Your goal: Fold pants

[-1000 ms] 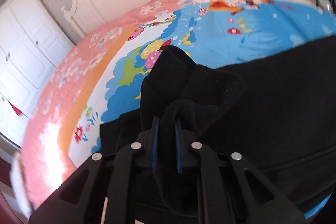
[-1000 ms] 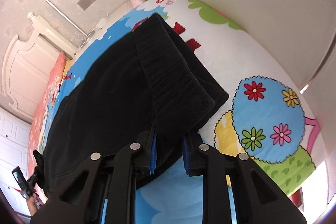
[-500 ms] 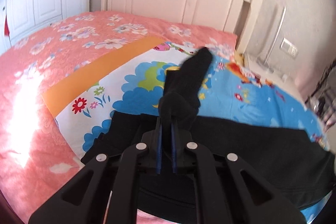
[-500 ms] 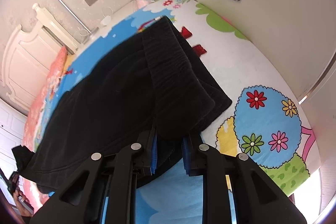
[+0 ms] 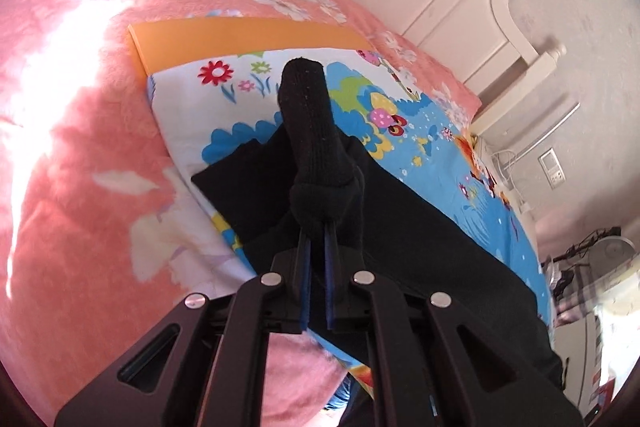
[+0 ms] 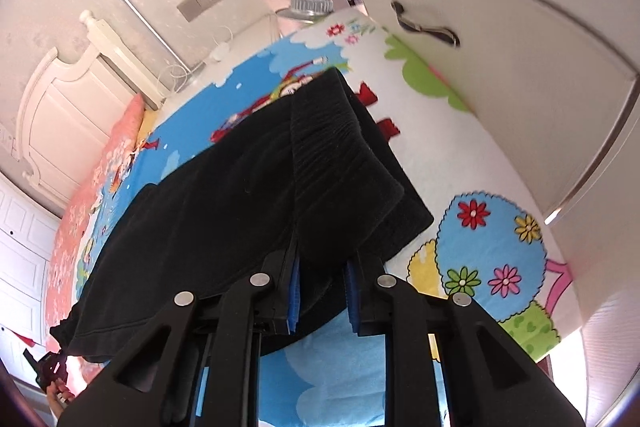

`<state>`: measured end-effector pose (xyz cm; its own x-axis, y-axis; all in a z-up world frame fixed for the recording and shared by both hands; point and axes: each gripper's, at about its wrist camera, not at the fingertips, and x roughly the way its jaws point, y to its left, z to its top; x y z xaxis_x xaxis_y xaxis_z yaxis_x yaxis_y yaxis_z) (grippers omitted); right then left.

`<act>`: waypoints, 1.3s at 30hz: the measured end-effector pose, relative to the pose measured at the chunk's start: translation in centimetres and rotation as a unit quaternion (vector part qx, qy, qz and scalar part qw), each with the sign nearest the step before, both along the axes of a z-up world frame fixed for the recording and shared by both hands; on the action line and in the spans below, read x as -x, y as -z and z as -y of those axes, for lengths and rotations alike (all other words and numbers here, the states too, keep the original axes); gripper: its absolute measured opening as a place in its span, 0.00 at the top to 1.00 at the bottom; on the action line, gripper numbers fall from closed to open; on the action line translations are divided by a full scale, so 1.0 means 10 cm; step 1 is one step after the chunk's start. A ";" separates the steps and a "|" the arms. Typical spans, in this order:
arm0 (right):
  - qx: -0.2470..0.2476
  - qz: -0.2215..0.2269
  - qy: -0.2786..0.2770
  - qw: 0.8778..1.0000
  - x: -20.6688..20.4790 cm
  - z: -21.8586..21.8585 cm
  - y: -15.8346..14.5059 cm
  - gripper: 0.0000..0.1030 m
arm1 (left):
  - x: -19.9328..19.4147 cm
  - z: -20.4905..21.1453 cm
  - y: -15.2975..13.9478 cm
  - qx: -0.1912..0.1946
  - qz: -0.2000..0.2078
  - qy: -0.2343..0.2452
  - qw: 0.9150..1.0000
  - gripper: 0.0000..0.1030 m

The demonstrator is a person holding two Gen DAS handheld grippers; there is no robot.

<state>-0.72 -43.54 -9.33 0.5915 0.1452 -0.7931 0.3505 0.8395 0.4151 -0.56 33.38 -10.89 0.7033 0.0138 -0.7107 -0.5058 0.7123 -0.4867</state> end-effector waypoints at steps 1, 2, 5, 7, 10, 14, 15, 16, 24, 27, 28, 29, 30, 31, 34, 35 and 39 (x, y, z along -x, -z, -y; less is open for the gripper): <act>0.002 -0.003 0.000 1.000 -0.01 0.01 0.03 0.81 | 0.01 -0.01 0.06 0.007 -0.003 -0.004 1.000 0.95; 0.005 -0.014 0.000 1.000 -0.04 0.01 0.12 0.81 | 0.00 -0.03 0.12 0.014 -0.007 -0.004 1.000 0.95; 0.014 -0.050 -0.005 0.999 -0.07 -0.02 0.38 0.81 | 0.01 -0.09 0.32 0.046 -0.024 0.005 0.999 0.90; 0.033 -0.046 -0.012 0.998 -0.05 -0.07 0.36 0.80 | 0.07 -0.14 0.26 0.034 -0.013 -0.009 0.999 0.60; 0.035 -0.050 -0.008 0.998 -0.06 -0.05 0.37 0.79 | 0.08 -0.31 0.20 0.064 0.015 -0.022 0.998 0.54; 0.034 -0.050 -0.007 0.998 -0.06 -0.07 0.37 0.76 | -0.10 -0.55 0.33 0.108 0.010 -0.032 0.994 0.55; 0.030 -0.047 -0.007 0.998 -0.06 -0.07 0.36 0.76 | -0.13 -0.59 0.37 0.132 0.019 -0.030 0.991 0.57; 0.028 -0.041 -0.006 0.999 -0.06 -0.06 0.35 0.76 | -0.17 -0.61 0.37 0.140 0.021 -0.027 0.990 0.88; 0.027 -0.004 -0.017 0.999 -0.09 -0.07 0.09 0.80 | -0.22 -0.55 -0.31 0.037 0.083 -0.029 0.995 0.95; 0.016 -0.023 -0.013 1.000 -0.05 0.00 0.21 0.81 | -0.13 -0.70 0.24 0.100 0.019 -0.062 0.993 0.95; 0.012 -0.035 -0.011 0.999 -0.05 0.02 0.28 0.81 | -0.10 -0.71 0.41 0.117 0.001 -0.067 0.991 0.95; 0.011 -0.041 -0.011 0.999 -0.05 0.04 0.33 0.81 | -0.06 -0.71 0.49 0.122 0.003 -0.068 0.990 0.95; 0.011 -0.043 -0.013 0.999 -0.06 0.04 0.34 0.81 | -0.03 -0.69 0.49 0.119 0.009 -0.068 0.991 0.95; 0.014 -0.041 -0.015 0.999 -0.07 0.03 0.31 0.81 | -0.02 -0.68 0.45 0.115 0.014 -0.067 0.991 0.95; 0.023 -0.021 -0.018 0.999 -0.12 0.00 0.18 0.81 | -0.03 -0.65 0.22 0.094 0.040 -0.055 0.993 0.95; 0.025 -0.015 -0.019 0.999 -0.15 0.00 0.16 0.81 | -0.06 -0.65 0.15 0.093 0.048 -0.051 0.993 0.95; 0.030 -0.029 -0.018 0.999 -0.29 -0.02 0.24 0.81 | -0.37 -0.71 0.12 0.094 0.036 -0.029 0.995 0.95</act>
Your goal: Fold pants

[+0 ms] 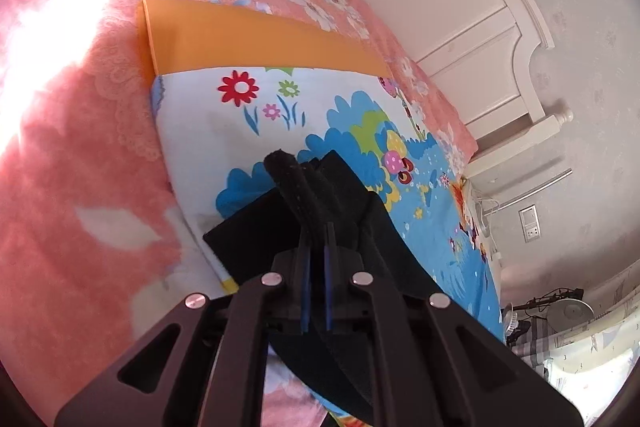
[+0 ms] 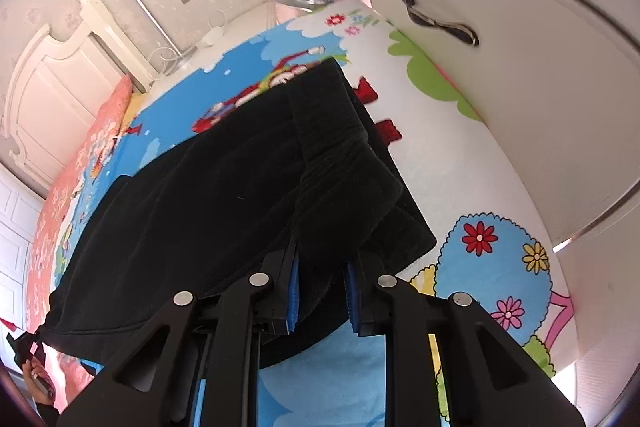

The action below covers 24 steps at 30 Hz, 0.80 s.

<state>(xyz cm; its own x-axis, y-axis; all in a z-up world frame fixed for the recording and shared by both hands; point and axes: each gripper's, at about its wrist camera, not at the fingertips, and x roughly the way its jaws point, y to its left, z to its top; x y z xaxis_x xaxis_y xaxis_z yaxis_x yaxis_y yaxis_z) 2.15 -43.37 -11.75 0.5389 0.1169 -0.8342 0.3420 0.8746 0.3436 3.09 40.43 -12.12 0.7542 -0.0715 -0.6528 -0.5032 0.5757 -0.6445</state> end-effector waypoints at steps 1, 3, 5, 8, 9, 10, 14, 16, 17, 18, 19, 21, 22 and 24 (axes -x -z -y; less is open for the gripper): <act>0.000 -0.002 0.002 1.000 0.00 0.00 0.01 0.81 | -0.08 0.00 -0.06 -0.001 0.000 0.005 1.000 0.95; -0.003 0.010 0.004 1.000 0.08 0.00 -0.06 0.81 | -0.15 0.03 -0.27 -0.010 0.023 0.014 1.000 0.95; -0.012 0.015 0.011 1.000 0.16 0.03 -0.07 0.81 | -0.10 0.13 -0.64 -0.046 0.086 0.018 0.995 0.95; -0.017 -0.009 0.018 1.000 0.26 0.02 0.15 0.81 | -0.06 0.09 -0.43 -0.049 0.054 0.002 0.997 0.95; -0.020 -0.010 0.020 1.000 0.28 0.02 0.21 0.81 | -0.08 0.03 -0.21 -0.024 0.027 -0.002 0.999 0.95; -0.013 -0.006 0.017 1.000 0.30 -0.01 0.21 0.81 | -0.07 -0.03 0.00 0.000 0.007 -0.005 1.000 0.96; 0.015 -0.010 0.007 1.000 0.27 -0.09 0.16 0.81 | 0.00 -0.07 0.33 0.020 0.006 -0.006 1.000 0.95; 0.018 -0.010 0.007 1.000 0.27 -0.10 0.18 0.81 | -0.02 -0.10 0.40 0.032 0.004 -0.008 0.999 0.95; 0.017 -0.009 0.008 1.000 0.27 -0.09 0.18 0.81 | -0.03 -0.12 0.43 0.041 0.003 -0.009 0.999 0.95; 0.015 -0.008 0.009 1.000 0.28 -0.09 0.18 0.80 | -0.05 -0.12 0.43 0.042 0.003 -0.009 0.999 0.95; 0.013 -0.008 0.009 1.000 0.28 -0.08 0.19 0.80 | -0.07 -0.12 0.42 0.042 0.002 -0.009 0.999 0.95; 0.013 -0.007 0.011 1.000 0.28 -0.08 0.20 0.80 | -0.09 -0.13 0.41 0.040 -0.002 -0.006 0.999 0.95; 0.014 -0.007 0.011 1.000 0.29 -0.08 0.20 0.80 | -0.11 -0.14 0.41 0.041 -0.004 -0.006 0.999 0.95; 0.018 -0.007 0.010 1.000 0.29 -0.10 0.21 0.80 | -0.18 -0.14 0.34 0.038 -0.010 0.001 0.999 0.95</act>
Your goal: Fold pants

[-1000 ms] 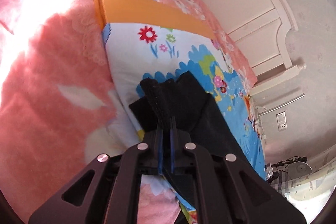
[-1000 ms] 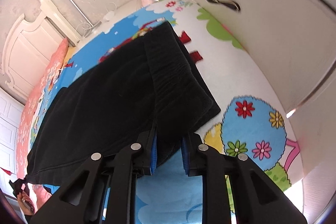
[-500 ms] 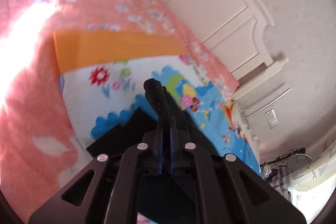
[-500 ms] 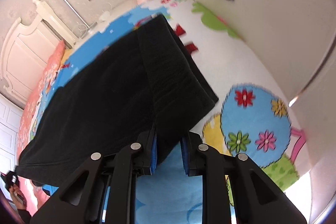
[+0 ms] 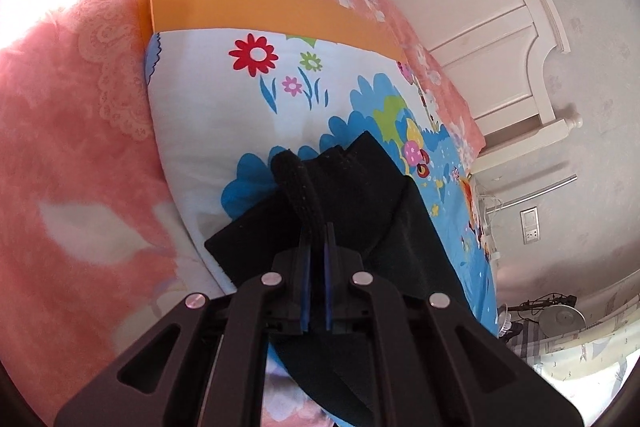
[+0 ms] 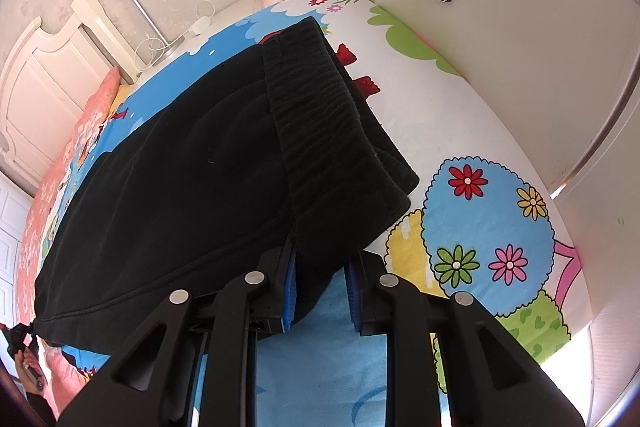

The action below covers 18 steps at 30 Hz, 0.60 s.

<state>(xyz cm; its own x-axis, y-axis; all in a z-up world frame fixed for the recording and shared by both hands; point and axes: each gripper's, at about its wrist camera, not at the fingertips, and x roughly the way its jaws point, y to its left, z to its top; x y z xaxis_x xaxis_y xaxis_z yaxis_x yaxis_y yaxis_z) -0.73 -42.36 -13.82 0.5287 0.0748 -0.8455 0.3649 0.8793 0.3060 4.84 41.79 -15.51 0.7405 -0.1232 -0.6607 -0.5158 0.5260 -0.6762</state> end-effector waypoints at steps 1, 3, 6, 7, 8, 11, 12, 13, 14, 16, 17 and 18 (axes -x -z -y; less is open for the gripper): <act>0.002 -0.001 0.000 1.000 0.00 0.00 0.00 0.80 | -0.02 0.02 -0.11 -0.012 0.008 0.008 1.000 0.96; 0.002 -0.003 0.000 1.000 -0.01 0.00 0.00 0.80 | 0.00 0.16 -0.54 -0.068 0.064 0.026 0.995 0.95; 0.006 0.000 0.005 1.000 0.00 -0.02 0.00 0.80 | 0.07 0.12 -0.50 -0.068 0.052 0.011 0.996 0.95; 0.005 0.001 0.006 1.000 0.00 -0.03 0.01 0.80 | 0.07 0.05 -0.29 -0.042 0.028 0.005 0.999 0.95; 0.004 0.002 0.007 1.000 0.00 -0.03 0.01 0.80 | 0.10 0.00 -0.06 -0.019 0.004 0.000 1.000 0.95; 0.000 0.000 0.003 1.000 0.01 -0.01 0.02 0.80 | 0.19 0.01 0.11 -0.013 0.005 -0.002 1.000 0.94; -0.003 -0.003 0.001 1.000 0.00 -0.01 0.01 0.80 | 0.20 0.02 0.11 -0.017 0.001 -0.003 1.000 0.87; -0.005 -0.004 0.001 1.000 -0.01 0.01 0.02 0.80 | 0.22 0.02 0.10 -0.019 -0.004 -0.005 1.000 0.80; -0.007 -0.004 0.002 1.000 -0.01 0.02 0.02 0.80 | 0.25 0.00 0.09 -0.021 -0.011 -0.012 1.000 0.77; -0.008 -0.003 0.003 1.000 -0.01 0.02 0.02 0.80 | 0.32 -0.06 0.03 -0.035 -0.024 -0.034 0.999 0.59; -0.007 -0.002 0.004 1.000 -0.01 0.02 0.03 0.80 | 0.34 -0.08 -0.05 -0.059 -0.028 -0.045 0.997 0.59; -0.006 -0.002 0.004 1.000 -0.01 0.02 0.03 0.80 | 0.34 -0.11 -0.13 -0.077 -0.025 -0.042 0.996 0.59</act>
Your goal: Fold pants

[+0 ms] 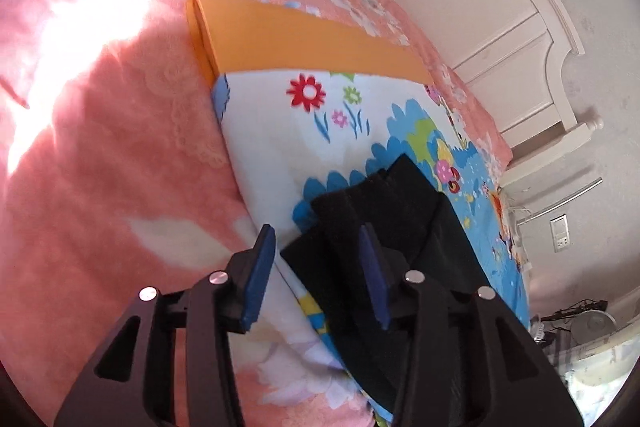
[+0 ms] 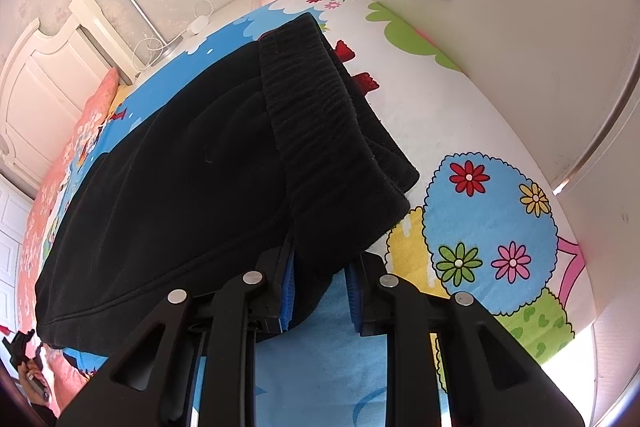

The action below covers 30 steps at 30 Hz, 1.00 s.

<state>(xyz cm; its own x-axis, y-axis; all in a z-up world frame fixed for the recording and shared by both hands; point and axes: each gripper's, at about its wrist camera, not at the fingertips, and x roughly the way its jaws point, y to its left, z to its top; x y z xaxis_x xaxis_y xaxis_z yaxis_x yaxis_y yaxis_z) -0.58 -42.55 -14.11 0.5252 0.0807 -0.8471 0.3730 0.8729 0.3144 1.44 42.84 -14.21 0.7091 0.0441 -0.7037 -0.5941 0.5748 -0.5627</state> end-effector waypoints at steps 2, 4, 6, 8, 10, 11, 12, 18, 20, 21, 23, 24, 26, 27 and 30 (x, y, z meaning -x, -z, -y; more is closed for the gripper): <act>0.005 -0.002 -0.002 1.000 -0.01 -0.01 0.00 0.80 | -0.14 0.01 -0.17 -0.018 0.011 0.022 1.000 0.59; 0.005 -0.006 -0.002 1.000 -0.02 -0.01 0.00 0.80 | -0.37 0.08 -0.33 -0.029 0.028 0.062 0.997 0.58; 0.003 -0.007 -0.001 1.000 -0.03 -0.01 0.00 0.80 | -0.68 0.23 -0.46 -0.062 0.031 0.106 0.992 0.58; 0.002 -0.007 0.000 1.000 -0.02 -0.01 0.00 0.80 | -1.00 0.35 -0.46 -0.066 0.021 0.154 0.986 0.59; 0.002 -0.007 0.001 1.000 -0.02 0.00 0.01 0.80 | -1.28 0.46 -0.34 -0.062 -0.011 0.205 0.977 0.59; 0.002 -0.006 0.001 1.000 -0.02 0.00 0.01 0.80 | -1.45 0.51 -0.23 -0.077 -0.051 0.219 0.971 0.59; 0.001 -0.007 0.000 1.000 -0.02 0.00 0.01 0.80 | -1.57 0.51 -0.11 -0.092 -0.094 0.221 0.966 0.57; -0.020 -0.001 0.006 1.000 0.01 0.08 0.07 0.79 | -0.93 0.33 -0.50 -0.125 0.014 0.146 0.981 0.33; -0.017 -0.001 0.004 1.000 0.01 0.08 0.06 0.79 | -0.52 0.24 -0.53 -0.139 0.008 0.082 0.987 0.31; -0.014 -0.003 0.003 1.000 0.00 0.07 0.06 0.79 | -0.34 0.17 -0.46 -0.111 -0.003 0.055 0.992 0.33; -0.012 -0.006 0.001 1.000 -0.01 0.06 0.05 0.79 | 0.04 -0.02 -0.24 0.006 0.007 0.010 1.000 0.41; -0.012 -0.007 0.000 1.000 -0.01 0.06 0.05 0.79 | 0.17 -0.05 -0.16 0.040 0.027 0.003 0.999 0.49; -0.013 -0.007 -0.001 1.000 -0.01 0.06 0.05 0.79 | 0.33 0.01 -0.08 0.061 0.051 0.012 0.997 0.52; -0.012 -0.006 0.000 1.000 -0.01 0.06 0.05 0.79 | 0.34 0.05 -0.06 0.071 0.057 0.025 0.996 0.52; -0.012 -0.003 0.003 1.000 0.00 0.06 0.04 0.79 | 0.24 0.26 0.08 0.090 0.055 0.050 0.993 0.59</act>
<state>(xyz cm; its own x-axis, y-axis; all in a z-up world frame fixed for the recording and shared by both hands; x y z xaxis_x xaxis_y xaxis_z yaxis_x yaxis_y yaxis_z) -0.57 -43.12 -14.54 0.5202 0.0970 -0.8485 0.3811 0.8627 0.3324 -0.98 40.25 -14.98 0.7765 -0.1500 -0.6120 -0.4688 0.5114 -0.7202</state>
